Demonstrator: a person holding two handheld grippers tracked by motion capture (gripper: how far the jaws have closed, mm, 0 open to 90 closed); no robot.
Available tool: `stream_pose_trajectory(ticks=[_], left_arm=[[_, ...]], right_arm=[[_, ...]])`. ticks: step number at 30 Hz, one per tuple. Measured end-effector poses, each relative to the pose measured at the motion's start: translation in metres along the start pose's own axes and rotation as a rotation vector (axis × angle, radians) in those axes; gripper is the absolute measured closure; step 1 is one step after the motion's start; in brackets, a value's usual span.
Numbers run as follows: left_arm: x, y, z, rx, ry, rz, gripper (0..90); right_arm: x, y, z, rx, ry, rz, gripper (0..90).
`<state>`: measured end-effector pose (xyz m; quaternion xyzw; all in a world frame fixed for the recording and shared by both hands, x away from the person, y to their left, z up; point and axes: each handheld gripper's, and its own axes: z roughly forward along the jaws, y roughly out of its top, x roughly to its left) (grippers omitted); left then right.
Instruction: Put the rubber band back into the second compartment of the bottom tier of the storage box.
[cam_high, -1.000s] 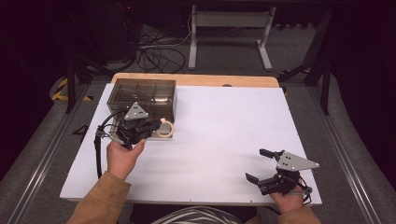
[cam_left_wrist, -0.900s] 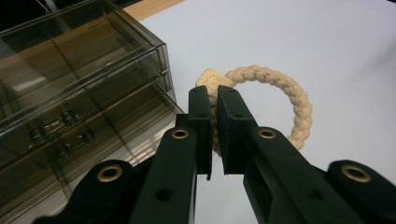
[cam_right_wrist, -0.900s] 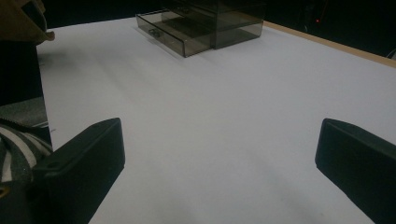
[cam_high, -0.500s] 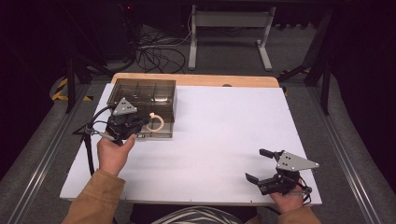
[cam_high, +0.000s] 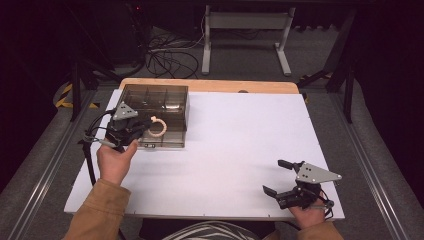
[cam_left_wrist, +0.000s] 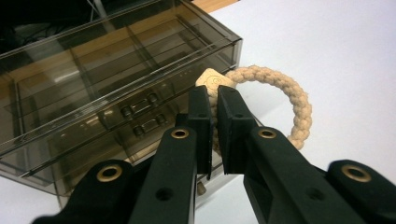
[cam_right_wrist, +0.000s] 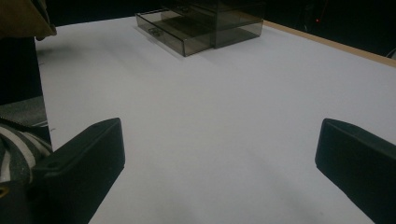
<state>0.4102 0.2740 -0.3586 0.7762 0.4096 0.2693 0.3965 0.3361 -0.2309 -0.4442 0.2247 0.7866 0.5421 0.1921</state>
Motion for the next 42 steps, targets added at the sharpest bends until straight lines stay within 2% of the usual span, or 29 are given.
stream_pose_trajectory(ticks=[9,21,37,42], left_arm=[[0.012,-0.004,0.005,0.01,0.039,-0.015,84.8],[0.029,-0.011,0.015,0.027,0.065,-0.055,84.7],[0.035,-0.021,0.026,0.036,0.08,-0.052,84.7],[0.037,-0.026,0.032,0.04,0.081,-0.065,84.6]], right_arm=[[0.0,0.0,0.0,-0.002,0.0,0.003,2.0],[0.0,0.0,0.0,0.005,0.001,0.001,2.0],[0.0,0.0,0.0,0.001,0.003,0.0,2.0],[0.0,0.0,0.0,-0.002,0.003,0.0,2.0]])
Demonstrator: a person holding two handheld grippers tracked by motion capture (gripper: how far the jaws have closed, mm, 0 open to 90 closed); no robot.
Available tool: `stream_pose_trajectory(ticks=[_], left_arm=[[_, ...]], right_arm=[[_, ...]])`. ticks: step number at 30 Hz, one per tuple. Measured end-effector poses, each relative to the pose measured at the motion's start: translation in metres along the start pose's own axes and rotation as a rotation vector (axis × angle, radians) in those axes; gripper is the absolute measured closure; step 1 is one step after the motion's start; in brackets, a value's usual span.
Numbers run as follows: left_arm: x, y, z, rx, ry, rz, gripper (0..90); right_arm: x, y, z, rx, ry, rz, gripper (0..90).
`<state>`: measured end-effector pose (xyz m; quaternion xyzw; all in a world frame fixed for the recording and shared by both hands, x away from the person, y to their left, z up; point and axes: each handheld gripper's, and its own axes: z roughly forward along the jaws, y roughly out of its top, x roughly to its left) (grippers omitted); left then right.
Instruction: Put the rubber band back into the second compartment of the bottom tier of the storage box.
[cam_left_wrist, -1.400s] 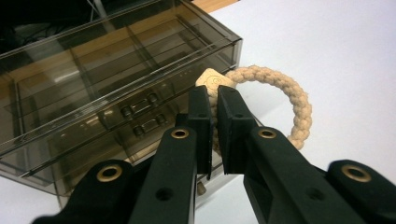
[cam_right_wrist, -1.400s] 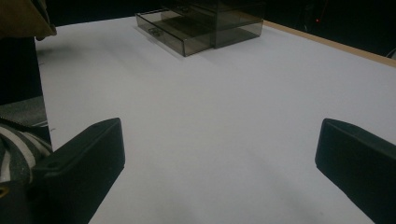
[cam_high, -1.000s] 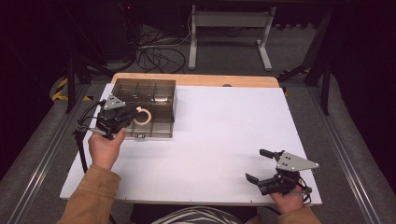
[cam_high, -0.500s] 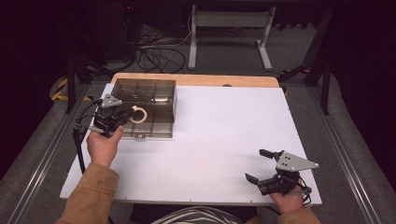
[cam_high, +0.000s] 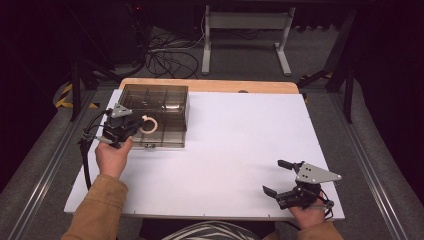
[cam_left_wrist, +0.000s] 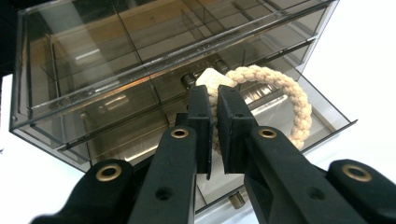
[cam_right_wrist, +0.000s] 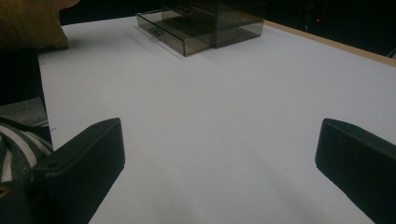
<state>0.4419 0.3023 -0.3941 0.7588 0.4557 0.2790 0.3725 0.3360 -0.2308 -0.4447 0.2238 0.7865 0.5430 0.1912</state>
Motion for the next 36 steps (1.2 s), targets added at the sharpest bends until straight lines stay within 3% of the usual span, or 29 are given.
stream_pose_trajectory(ticks=[6,23,36], left_arm=[[0.002,-0.006,0.007,0.011,0.007,-0.002,84.6],[-0.002,-0.015,0.021,0.043,0.034,0.053,84.5],[-0.003,-0.023,0.033,0.073,0.043,0.061,84.4]], right_arm=[[0.0,0.0,0.0,-0.001,0.001,0.0,2.0],[0.0,0.0,0.0,0.001,0.003,-0.001,2.0],[0.0,0.0,0.0,0.002,0.004,-0.002,2.0]])
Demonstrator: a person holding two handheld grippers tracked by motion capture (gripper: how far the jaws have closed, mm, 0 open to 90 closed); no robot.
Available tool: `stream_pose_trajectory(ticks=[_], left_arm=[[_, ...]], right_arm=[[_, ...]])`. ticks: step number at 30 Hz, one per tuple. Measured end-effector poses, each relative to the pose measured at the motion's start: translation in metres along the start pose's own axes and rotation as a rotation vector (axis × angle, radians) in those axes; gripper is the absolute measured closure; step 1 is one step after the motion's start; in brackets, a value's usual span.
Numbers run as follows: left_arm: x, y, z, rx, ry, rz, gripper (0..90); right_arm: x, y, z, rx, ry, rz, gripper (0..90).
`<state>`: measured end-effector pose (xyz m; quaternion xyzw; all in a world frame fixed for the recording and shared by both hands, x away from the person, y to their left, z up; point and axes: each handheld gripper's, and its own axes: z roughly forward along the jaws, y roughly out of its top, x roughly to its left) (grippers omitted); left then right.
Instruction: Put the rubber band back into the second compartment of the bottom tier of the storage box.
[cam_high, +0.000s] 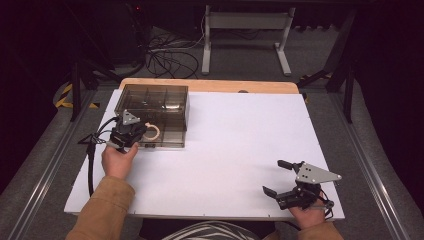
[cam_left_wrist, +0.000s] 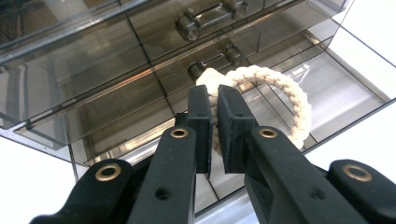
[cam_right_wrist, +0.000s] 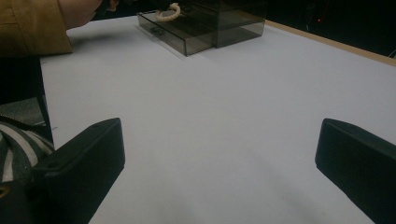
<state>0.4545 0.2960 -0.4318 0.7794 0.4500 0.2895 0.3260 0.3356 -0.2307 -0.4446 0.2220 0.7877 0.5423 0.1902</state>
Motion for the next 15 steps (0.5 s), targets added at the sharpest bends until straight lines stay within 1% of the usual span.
stream_pose_trajectory(ticks=[2,4,5,8,9,11,12,13,15], left_arm=[[0.0,-0.001,0.002,0.01,-0.003,-0.001,84.3],[0.0,-0.002,0.004,0.014,0.007,0.002,84.3],[-0.001,-0.002,0.005,0.018,0.001,0.0,84.3],[-0.002,-0.003,0.007,0.025,0.007,0.005,84.2],[-0.003,-0.003,0.008,0.025,0.003,0.0,84.2],[-0.003,-0.003,0.009,0.03,0.012,0.008,84.1],[-0.003,-0.003,0.009,0.038,0.006,0.007,84.1],[-0.004,-0.003,0.01,0.039,0.01,0.003,84.1],[-0.003,-0.004,0.011,0.049,0.011,0.008,84.1]], right_arm=[[0.0,0.0,0.0,0.0,0.001,0.0,2.0],[0.0,0.0,0.0,0.0,0.001,-0.001,2.0],[0.0,0.0,0.0,0.0,0.002,0.0,2.0],[0.0,0.0,0.0,0.0,0.002,-0.001,2.0],[0.0,0.0,0.0,0.0,0.002,-0.001,2.0],[0.0,0.0,0.0,0.0,0.002,-0.001,2.0],[0.0,0.0,0.0,-0.001,0.002,-0.001,2.0],[0.0,0.0,0.0,-0.001,0.002,-0.001,2.0],[0.0,0.0,0.0,0.001,0.002,-0.001,2.0]])
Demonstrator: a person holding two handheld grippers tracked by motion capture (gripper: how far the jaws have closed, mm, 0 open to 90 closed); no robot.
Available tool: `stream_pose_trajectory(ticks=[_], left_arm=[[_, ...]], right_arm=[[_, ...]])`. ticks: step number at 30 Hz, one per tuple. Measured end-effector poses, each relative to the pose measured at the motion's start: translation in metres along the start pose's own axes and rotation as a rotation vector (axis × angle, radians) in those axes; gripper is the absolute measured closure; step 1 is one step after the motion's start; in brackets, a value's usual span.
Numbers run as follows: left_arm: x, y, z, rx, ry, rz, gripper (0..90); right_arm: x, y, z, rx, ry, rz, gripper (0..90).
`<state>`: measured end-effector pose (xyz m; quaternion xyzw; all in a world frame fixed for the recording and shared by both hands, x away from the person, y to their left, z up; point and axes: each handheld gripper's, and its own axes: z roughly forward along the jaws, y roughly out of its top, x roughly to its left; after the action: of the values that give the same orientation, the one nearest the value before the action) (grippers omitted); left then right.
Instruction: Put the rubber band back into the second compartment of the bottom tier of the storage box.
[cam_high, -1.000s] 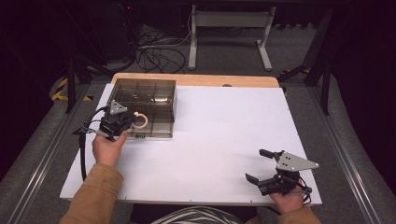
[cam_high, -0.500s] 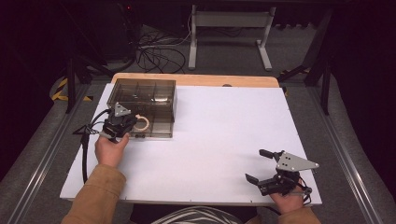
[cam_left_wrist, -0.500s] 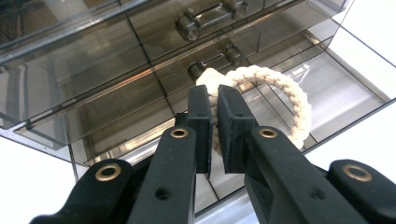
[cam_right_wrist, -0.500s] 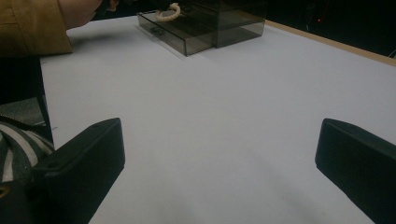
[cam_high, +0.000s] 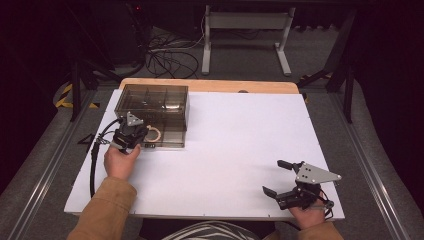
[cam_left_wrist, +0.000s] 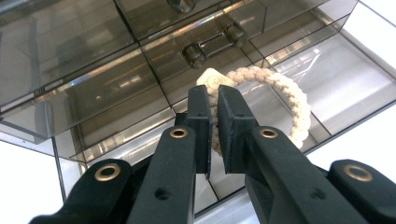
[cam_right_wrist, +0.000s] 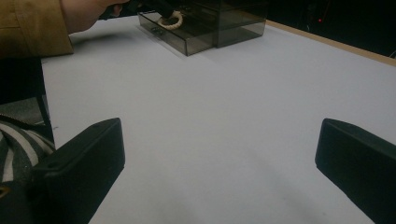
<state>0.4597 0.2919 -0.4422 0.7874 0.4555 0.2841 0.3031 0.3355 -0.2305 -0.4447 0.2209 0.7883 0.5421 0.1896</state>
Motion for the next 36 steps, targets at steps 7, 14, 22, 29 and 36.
stream_pose_trajectory(ticks=[7,14,22,29,36], left_arm=[[0.0,-0.001,0.003,0.023,-0.013,-0.004,83.5],[0.001,-0.001,0.002,0.019,-0.049,-0.036,72.3],[0.005,0.001,-0.008,-0.048,-0.065,-0.069,56.5],[0.001,0.006,-0.025,-0.123,-0.072,-0.061,43.2],[-0.004,0.014,-0.044,-0.18,-0.117,-0.063,37.1]], right_arm=[[0.0,0.0,0.0,0.001,0.0,-0.001,2.0],[0.0,0.0,0.0,-0.001,0.003,0.001,2.0],[0.0,0.0,0.001,0.001,0.002,0.003,2.0],[-0.001,0.0,0.0,-0.003,0.003,0.006,2.0],[-0.001,0.0,0.0,-0.006,0.004,0.006,2.0]])
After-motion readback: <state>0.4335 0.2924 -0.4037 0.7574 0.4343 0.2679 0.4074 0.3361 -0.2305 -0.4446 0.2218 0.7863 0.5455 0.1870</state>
